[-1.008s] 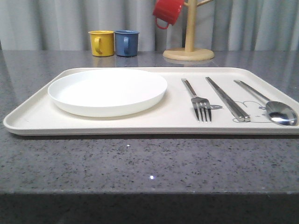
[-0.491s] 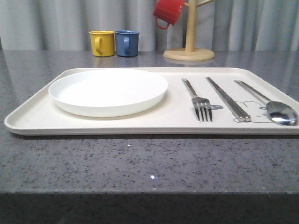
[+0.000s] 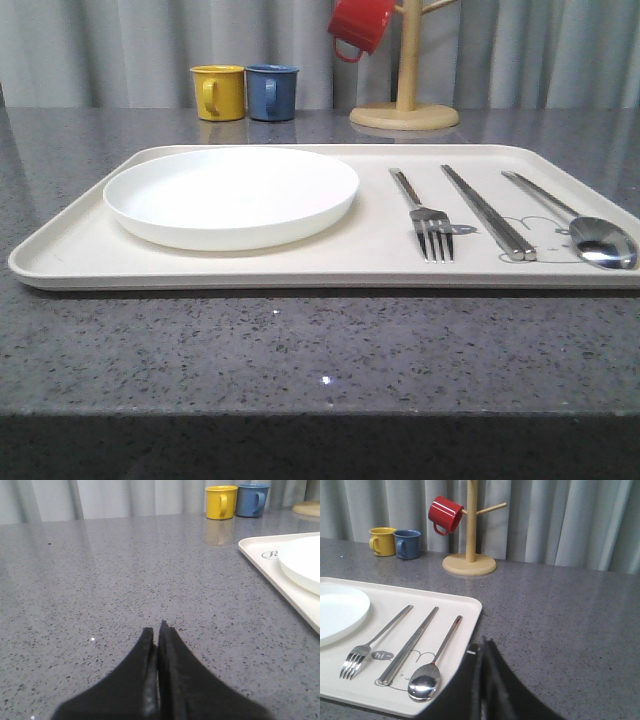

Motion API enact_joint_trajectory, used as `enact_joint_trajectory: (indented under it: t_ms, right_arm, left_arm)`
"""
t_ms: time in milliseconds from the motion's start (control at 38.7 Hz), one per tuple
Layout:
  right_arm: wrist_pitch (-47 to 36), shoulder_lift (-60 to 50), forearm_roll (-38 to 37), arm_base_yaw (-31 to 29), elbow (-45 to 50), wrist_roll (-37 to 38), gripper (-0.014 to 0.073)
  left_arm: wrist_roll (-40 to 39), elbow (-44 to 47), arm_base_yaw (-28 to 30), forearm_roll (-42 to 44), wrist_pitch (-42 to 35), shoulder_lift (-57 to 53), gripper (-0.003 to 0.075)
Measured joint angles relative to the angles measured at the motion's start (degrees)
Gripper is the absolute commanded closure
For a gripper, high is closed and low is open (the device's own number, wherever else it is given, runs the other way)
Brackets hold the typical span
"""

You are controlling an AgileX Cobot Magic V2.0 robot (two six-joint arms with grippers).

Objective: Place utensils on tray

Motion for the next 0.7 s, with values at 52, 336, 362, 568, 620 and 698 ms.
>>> enact_joint_trajectory:
  t_ms: [52,336,362,568,620,698]
  right_arm:
    - [0.0,0.0,0.0,0.0,0.0,0.0,0.0662]
    - [0.0,0.0,0.0,0.0,0.0,0.0,0.0662]
    - [0.0,0.0,0.0,0.0,0.0,0.0,0.0662]
    - [-1.0,0.0,-0.4,-0.4,1.6,0.0,0.0662]
    - [-3.0,-0.2,-0.4,-2.0,4.3,-0.4,0.0662]
    - [-7.8,-0.9,0.8,-5.7,9.3,-2.1,0.0662]
  left_arm:
    - [0.0,0.0,0.0,0.0,0.0,0.0,0.0738]
    - [0.0,0.0,0.0,0.0,0.0,0.0,0.0738]
    - [0.0,0.0,0.0,0.0,0.0,0.0,0.0738]
    - [0.0,0.0,0.0,0.0,0.0,0.0,0.0738]
    - [0.0,0.0,0.0,0.0,0.0,0.0,0.0738]
    - [0.0,0.0,0.0,0.0,0.0,0.0,0.0738]
